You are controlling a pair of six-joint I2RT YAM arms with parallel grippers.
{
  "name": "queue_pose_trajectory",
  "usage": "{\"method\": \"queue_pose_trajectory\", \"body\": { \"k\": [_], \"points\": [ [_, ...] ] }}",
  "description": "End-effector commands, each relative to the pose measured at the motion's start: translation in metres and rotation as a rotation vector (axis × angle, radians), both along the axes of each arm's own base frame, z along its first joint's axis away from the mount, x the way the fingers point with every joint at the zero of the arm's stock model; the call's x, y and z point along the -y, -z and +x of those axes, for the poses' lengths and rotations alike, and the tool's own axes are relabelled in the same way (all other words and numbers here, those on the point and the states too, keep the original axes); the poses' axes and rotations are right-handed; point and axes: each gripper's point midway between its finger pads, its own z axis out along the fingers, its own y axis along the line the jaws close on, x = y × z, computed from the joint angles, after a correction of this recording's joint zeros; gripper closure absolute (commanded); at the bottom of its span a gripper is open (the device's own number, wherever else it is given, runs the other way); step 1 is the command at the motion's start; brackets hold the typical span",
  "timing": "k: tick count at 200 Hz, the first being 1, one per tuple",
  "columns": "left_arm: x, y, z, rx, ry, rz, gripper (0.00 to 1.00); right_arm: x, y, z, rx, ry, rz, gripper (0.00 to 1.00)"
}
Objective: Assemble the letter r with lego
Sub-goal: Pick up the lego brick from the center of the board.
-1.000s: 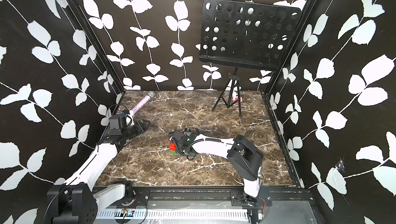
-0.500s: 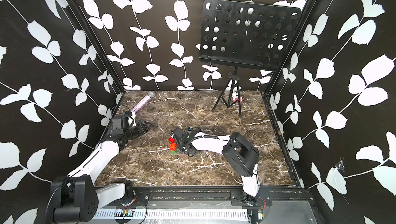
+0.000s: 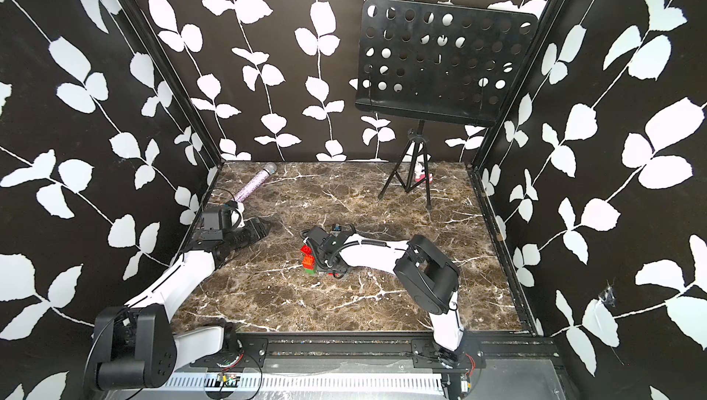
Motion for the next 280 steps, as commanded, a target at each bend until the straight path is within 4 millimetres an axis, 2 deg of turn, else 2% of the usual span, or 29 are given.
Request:
{"method": "queue_pose_trajectory", "body": {
  "k": [1, 43, 60, 73, 76, 84, 102, 117, 130, 142, 150, 153, 163, 175, 190, 202, 218, 233, 252, 280],
  "points": [
    [-0.001, 0.004, -0.003, -0.004, 0.004, 0.001, 0.33, 0.004, 0.002, 0.004, 0.017, -0.009, -0.047, 0.55],
    [-0.001, 0.005, -0.004, -0.012, -0.004, -0.006, 0.33, 0.006, 0.011, -0.001, 0.002, -0.038, -0.073, 0.57],
    [-0.001, 0.003, -0.004, -0.008, 0.000, -0.009, 0.34, 0.006, 0.013, -0.002, 0.004, -0.038, -0.062, 0.62],
    [-0.001, 0.000, -0.006, -0.003, 0.002, -0.006, 0.34, 0.002, 0.007, 0.000, 0.020, -0.040, -0.040, 0.68],
    [-0.001, 0.000, -0.006, 0.000, 0.002, -0.003, 0.34, 0.009, 0.013, -0.004, 0.009, -0.040, -0.057, 0.69],
    [-0.002, -0.003, -0.007, 0.007, -0.002, 0.002, 0.34, 0.010, 0.011, -0.004, 0.015, -0.043, -0.054, 0.72],
    [-0.003, -0.014, -0.007, 0.040, 0.001, 0.012, 0.33, 0.007, -0.004, -0.003, 0.047, -0.064, -0.010, 0.77],
    [0.000, -0.032, -0.004, 0.104, 0.025, 0.015, 0.34, 0.002, -0.025, -0.001, 0.083, -0.098, 0.070, 0.78],
    [0.005, -0.060, -0.001, 0.200, 0.058, 0.017, 0.35, -0.005, -0.049, 0.001, 0.108, -0.148, 0.187, 0.79],
    [0.012, -0.095, 0.001, 0.331, 0.104, 0.030, 0.34, -0.008, -0.074, 0.003, 0.126, -0.193, 0.324, 0.79],
    [0.020, -0.123, 0.001, 0.437, 0.144, 0.049, 0.35, -0.010, -0.086, 0.005, 0.133, -0.233, 0.418, 0.78],
    [0.023, -0.132, 0.000, 0.476, 0.157, 0.061, 0.34, -0.009, -0.103, 0.006, 0.155, -0.249, 0.468, 0.78],
    [0.035, -0.166, -0.005, 0.619, 0.201, 0.106, 0.33, -0.006, -0.127, 0.006, 0.182, -0.308, 0.571, 0.78],
    [0.059, -0.203, -0.015, 0.807, 0.287, 0.155, 0.33, -0.002, -0.160, 0.005, 0.244, -0.417, 0.697, 0.77],
    [0.087, -0.238, -0.030, 1.018, 0.370, 0.168, 0.34, 0.014, -0.185, 0.002, 0.297, -0.528, 0.748, 0.76],
    [0.107, -0.251, -0.043, 1.188, 0.423, 0.167, 0.34, 0.028, -0.199, 0.004, 0.322, -0.566, 0.787, 0.76],
    [0.136, -0.253, -0.061, 1.347, 0.504, 0.193, 0.33, 0.044, -0.216, 0.012, 0.328, -0.577, 0.895, 0.77],
    [0.171, -0.239, -0.077, 1.413, 0.655, 0.254, 0.32, 0.055, -0.233, 0.016, 0.327, -0.591, 0.992, 0.78],
    [0.213, -0.216, -0.103, 1.499, 0.883, 0.308, 0.34, 0.058, -0.251, 0.010, 0.328, -0.656, 1.052, 0.78],
    [0.235, -0.209, -0.114, 1.546, 0.949, 0.237, 0.35, 0.058, -0.262, 0.002, 0.339, -0.702, 1.067, 0.78]
  ]
}}
